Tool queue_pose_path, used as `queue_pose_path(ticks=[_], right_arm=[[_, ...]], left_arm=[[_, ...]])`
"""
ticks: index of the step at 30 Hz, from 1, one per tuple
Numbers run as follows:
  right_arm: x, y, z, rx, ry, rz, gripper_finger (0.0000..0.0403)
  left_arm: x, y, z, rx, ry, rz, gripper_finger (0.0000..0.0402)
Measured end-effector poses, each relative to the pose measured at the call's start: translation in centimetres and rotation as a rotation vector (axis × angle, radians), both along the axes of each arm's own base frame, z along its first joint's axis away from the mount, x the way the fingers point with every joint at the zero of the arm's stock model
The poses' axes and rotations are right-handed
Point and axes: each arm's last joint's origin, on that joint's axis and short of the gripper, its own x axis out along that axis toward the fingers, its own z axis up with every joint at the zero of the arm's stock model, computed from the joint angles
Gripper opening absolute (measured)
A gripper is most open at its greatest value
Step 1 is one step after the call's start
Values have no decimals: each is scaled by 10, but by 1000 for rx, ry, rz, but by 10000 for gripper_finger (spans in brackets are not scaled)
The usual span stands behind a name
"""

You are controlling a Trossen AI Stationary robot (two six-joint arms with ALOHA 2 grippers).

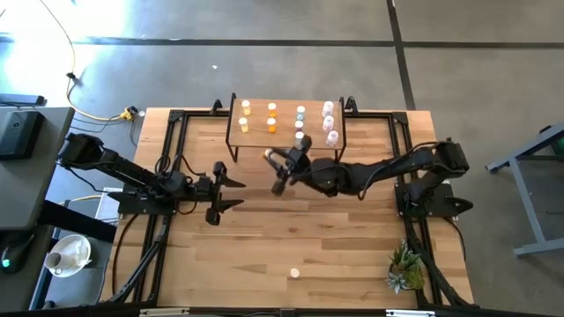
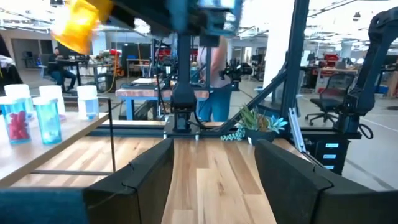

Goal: Pick and place medicine bottles onto shelf by color
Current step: Put the orange pill bottle on the shelf aligned with the orange pill bottles

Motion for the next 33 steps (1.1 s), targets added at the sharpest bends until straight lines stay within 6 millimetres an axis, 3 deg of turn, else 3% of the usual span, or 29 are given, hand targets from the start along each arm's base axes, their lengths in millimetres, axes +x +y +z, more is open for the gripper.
queue_pose_path(ticks=[10, 19, 27, 30, 33], right_arm=[[4, -24, 34, 19, 0, -172, 99], [8, -52, 6, 193, 72, -257, 99], [19, -57, -16, 244, 112, -237, 99], [21, -57, -17, 243, 126, -222, 99], [24, -57, -5, 207, 147, -217, 99]], left_arm=[[0, 1, -2, 5, 19, 31, 216], [0, 1, -3, 18, 29, 32, 216], [0, 1, -3, 40, 37, 55, 216], [0, 1, -3, 40, 37, 56, 216], [0, 1, -3, 40, 38, 56, 216]])
